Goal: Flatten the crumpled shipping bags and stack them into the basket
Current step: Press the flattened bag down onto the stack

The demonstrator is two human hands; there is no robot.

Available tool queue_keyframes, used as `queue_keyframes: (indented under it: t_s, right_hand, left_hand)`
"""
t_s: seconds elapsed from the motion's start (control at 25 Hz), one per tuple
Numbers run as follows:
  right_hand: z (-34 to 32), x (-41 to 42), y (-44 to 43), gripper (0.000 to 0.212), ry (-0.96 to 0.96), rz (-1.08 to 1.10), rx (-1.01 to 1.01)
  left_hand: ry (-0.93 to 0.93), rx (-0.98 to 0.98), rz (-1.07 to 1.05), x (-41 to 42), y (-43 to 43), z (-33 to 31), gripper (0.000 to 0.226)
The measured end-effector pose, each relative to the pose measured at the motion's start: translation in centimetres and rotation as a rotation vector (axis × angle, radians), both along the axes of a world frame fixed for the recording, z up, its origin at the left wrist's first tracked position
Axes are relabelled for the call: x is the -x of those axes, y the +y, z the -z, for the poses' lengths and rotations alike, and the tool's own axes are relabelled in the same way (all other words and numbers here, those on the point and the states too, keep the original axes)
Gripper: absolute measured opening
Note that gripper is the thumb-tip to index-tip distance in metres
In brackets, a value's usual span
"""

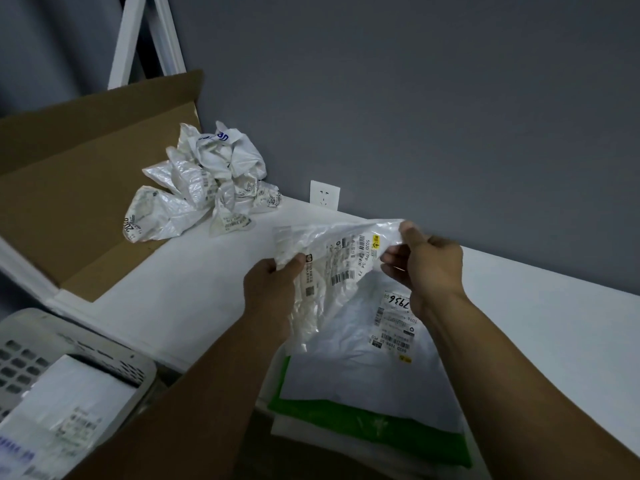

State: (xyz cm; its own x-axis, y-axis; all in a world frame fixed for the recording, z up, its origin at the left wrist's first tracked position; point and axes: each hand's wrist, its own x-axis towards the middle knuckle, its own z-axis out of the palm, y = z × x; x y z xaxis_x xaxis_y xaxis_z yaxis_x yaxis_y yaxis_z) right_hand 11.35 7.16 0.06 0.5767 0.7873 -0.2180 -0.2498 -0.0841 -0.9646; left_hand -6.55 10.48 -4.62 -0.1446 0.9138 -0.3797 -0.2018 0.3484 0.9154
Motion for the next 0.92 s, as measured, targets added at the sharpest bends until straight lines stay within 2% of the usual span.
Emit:
queue_keyframes:
  t_s: [0.12, 0.24, 0.4, 0.52, 0.6, 0.72, 0.8, 0.92]
  right_hand:
    - [0.3, 0.8, -0.3, 0.023, 0.149, -0.225, 0.032]
    - [0.8, 1.6, -0.3, 0.019, 0.343, -0.303, 0.014]
    - [1.3, 2.0, -0.5, 0.01, 0.1, -0.396, -0.002]
    - [0.9, 2.5, -0.7, 0.037, 0.051, -0.47, -0.001]
    - [0.6, 2.4, -0.8, 0.041, 0.035, -0.533, 0.012]
    - [0.2, 2.7, -1.3, 0.005, -0.067, -0.607, 0.06]
    - [0.7, 2.7, -1.3, 0.015, -0.151, -0.539, 0.057]
    - [0.8, 3.2, -1.0, 0.013, -0.211, -0.461, 0.023]
  left_hand:
    - [-0.079, 0.033, 0.076, -0.9, -0.4, -0.4, 0.017]
    - [-0.103, 0.039, 0.1, -1.3, -0.6, -0.8, 0.016]
    - [0.064, -0.094, 0.109, -1.4, -1.0, -1.1, 0.022]
    - [0.179, -0.178, 0.112, -1.7, -1.5, -1.2, 0.026]
    - [0.258, -0.206, 0.102, -1.8, -1.7, -1.2, 0.022]
    - [0.342, -0.261, 0.117, -2.0, -1.9, -1.0, 0.012]
    - [0.388, -0.295, 0.131, -2.2, -2.0, -1.1, 0.007]
    - [0.4, -0.313, 0.135, -2.4, -1.5, -1.4, 0.01]
